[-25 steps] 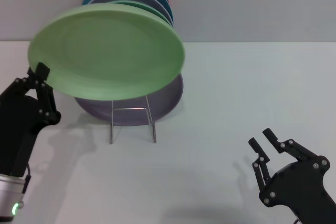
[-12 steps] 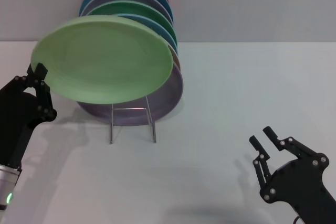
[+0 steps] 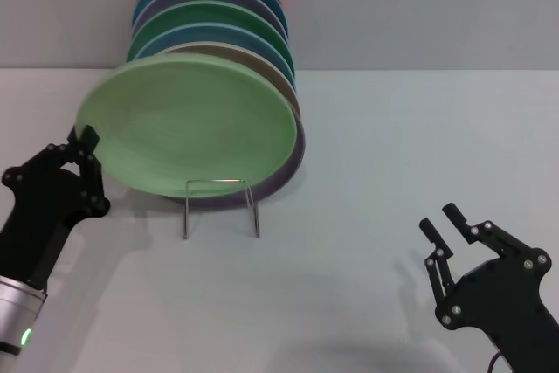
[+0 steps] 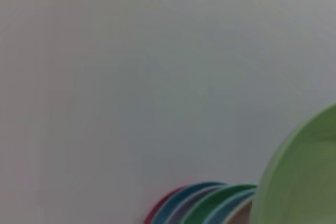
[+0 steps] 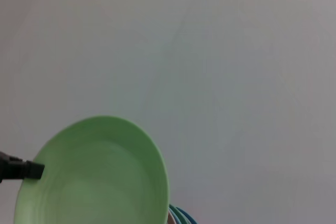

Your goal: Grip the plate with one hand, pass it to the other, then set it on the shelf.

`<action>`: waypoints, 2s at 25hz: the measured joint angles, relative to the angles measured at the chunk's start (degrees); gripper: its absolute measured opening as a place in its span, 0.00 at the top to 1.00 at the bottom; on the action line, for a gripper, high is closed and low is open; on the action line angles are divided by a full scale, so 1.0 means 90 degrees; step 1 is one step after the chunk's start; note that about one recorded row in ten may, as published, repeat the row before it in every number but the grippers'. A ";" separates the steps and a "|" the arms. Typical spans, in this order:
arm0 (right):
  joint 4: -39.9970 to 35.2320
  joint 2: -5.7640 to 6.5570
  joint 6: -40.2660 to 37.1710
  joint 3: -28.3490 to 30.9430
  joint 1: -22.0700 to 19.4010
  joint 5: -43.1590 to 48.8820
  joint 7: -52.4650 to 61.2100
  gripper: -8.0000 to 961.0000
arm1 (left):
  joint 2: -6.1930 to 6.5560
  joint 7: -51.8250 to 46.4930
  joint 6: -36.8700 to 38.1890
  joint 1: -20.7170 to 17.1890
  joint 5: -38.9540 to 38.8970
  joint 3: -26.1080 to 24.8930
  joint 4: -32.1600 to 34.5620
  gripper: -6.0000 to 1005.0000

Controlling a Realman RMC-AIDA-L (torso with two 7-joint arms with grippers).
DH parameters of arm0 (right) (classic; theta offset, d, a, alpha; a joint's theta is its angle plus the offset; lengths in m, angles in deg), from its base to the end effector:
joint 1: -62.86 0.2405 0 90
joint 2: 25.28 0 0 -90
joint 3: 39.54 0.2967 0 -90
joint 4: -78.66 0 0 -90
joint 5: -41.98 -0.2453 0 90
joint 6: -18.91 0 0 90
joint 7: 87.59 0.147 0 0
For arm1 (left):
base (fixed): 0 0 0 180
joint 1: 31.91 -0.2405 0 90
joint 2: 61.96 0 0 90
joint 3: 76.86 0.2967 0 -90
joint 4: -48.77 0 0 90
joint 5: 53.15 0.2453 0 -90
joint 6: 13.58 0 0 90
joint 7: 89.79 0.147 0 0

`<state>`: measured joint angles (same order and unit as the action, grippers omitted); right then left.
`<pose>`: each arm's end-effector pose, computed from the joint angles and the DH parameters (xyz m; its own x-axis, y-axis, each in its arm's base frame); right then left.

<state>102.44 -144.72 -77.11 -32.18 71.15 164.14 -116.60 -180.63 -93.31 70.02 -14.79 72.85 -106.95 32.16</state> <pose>0.3179 0.1916 -0.1211 0.7746 0.4519 -0.4424 -0.3014 -0.3512 -0.8865 -0.3500 0.2972 -0.0776 0.6578 -0.2293 0.7175 0.6429 -0.3254 -0.6934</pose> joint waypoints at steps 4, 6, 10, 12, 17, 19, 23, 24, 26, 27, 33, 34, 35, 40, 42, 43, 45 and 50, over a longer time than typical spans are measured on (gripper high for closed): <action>0.0003 0.0000 -0.0001 0.0004 0.0013 0.0000 -0.0001 0.79 | -0.0015 0.0063 -0.0157 0.0029 0.0005 0.0191 0.0007 0.93; 0.0001 0.0000 -0.0002 0.0004 0.0036 0.0000 -0.0002 0.79 | -0.0018 0.0080 -0.0248 0.0040 0.0006 0.0276 0.0015 0.93; -0.0005 0.0000 -0.0004 0.0004 0.0078 0.0000 0.0003 0.79 | -0.0018 0.0091 -0.0488 0.0090 0.0004 0.0302 0.0028 0.93; -0.0005 0.0000 -0.0004 0.0004 0.0093 0.0000 0.0010 0.79 | -0.0017 0.0115 -0.0529 0.0101 0.0005 0.0300 0.0029 0.93; -0.0006 0.0000 -0.0004 0.0003 0.0129 0.0000 0.0023 0.79 | -0.0018 0.0315 -0.0733 0.0128 0.0004 0.0288 0.0028 0.93; -0.0013 0.0001 -0.0003 0.0003 0.0143 0.0000 0.0029 0.79 | -0.0022 0.0323 -0.0743 0.0128 0.0004 0.0294 0.0027 0.93; -0.0036 0.0003 -0.0002 0.0012 0.0171 0.0000 0.0031 0.79 | -0.0014 0.0327 -0.0750 0.0137 0.0004 0.0310 0.0029 0.93; -0.0038 0.0006 -0.0001 0.0012 0.0179 0.0000 0.0031 0.79 | -0.0011 0.0328 -0.0750 0.0139 0.0004 0.0310 0.0029 0.93; -0.0045 0.0009 0.0002 0.0013 0.0192 0.0000 0.0032 0.79 | -0.0006 0.0329 -0.0752 0.0139 0.0003 0.0310 0.0030 0.92; -0.0052 0.0009 0.0008 0.0013 0.0202 0.0000 0.0032 0.79 | -0.0006 0.0329 -0.0753 0.0139 0.0004 0.0309 0.0030 0.92; -0.0088 0.0011 0.0086 0.0056 0.0228 0.0001 0.0037 0.79 | 0.0015 0.0262 0.0059 -0.0087 0.0005 0.0308 0.0013 0.78; -0.0088 0.0011 0.0086 0.0056 0.0228 0.0001 0.0037 0.79 | 0.0015 0.0262 0.0059 -0.0087 0.0005 0.0308 0.0013 0.74; -0.0105 0.0010 0.0085 0.0138 0.0222 0.0002 0.0051 0.79 | 0.0018 0.0244 0.0693 -0.0310 0.0005 0.0360 0.0028 0.71; -0.0236 0.0022 -0.0068 0.0556 0.0186 0.0002 0.0482 0.79 | 0.0022 -0.0113 0.1849 -0.0732 0.0000 0.0540 0.0036 0.59; -0.0310 0.0023 -0.0129 0.0702 0.0184 0.0001 0.0638 0.79 | 0.0022 -0.0284 0.1889 -0.0754 -0.0009 0.0528 0.0059 0.54; -0.0376 0.0022 -0.0183 0.0889 0.0179 0.0001 0.0831 0.79 | 0.0022 -0.0445 0.1912 -0.0766 -0.0027 0.0504 0.0086 0.51; -0.0464 0.0021 -0.0201 0.1450 0.0169 0.0002 0.1227 0.79 | 0.0018 -0.0965 0.1906 -0.0756 -0.0076 0.0290 0.0225 0.43; -0.0766 0.0022 -0.0012 0.2360 0.0351 0.0002 0.2067 0.79 | -0.0006 -0.1264 0.1781 -0.0725 -0.0091 -0.0235 0.0292 0.24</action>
<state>95.55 -144.53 -77.21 -10.94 74.31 164.16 -98.00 -180.68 -104.68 86.05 -21.31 72.03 -109.06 34.79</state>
